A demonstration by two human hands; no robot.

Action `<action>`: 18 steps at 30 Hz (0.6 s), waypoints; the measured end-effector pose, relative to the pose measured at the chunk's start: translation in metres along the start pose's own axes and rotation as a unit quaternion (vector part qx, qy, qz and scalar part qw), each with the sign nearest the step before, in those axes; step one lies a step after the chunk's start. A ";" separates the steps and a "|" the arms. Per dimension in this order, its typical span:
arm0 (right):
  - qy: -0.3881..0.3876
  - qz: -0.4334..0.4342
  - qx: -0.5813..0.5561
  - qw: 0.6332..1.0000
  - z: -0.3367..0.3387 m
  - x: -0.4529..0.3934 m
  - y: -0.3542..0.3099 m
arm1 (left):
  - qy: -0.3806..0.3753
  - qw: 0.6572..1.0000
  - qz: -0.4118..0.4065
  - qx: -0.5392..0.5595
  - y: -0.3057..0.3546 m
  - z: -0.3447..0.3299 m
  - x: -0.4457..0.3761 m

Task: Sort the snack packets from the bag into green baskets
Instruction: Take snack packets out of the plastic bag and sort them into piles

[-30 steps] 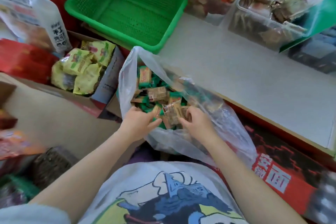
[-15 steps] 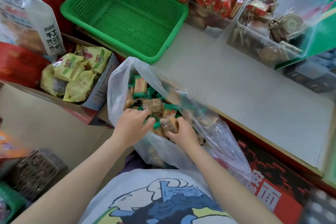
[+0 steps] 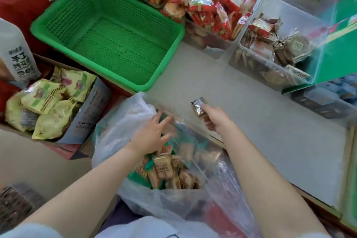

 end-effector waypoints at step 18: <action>-0.056 0.475 0.360 0.801 -0.035 0.142 0.089 | 0.366 0.906 -0.210 0.025 -0.010 0.037 0.079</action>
Point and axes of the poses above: each hand's wrist, its own x-axis away from the middle knuckle, its own z-axis out of the back of the hand, y = z × x, the point moved 2 cm from there along -x, towards the middle knuckle, and after that the axes turned 5 degrees about z, right-handed, at the moved point
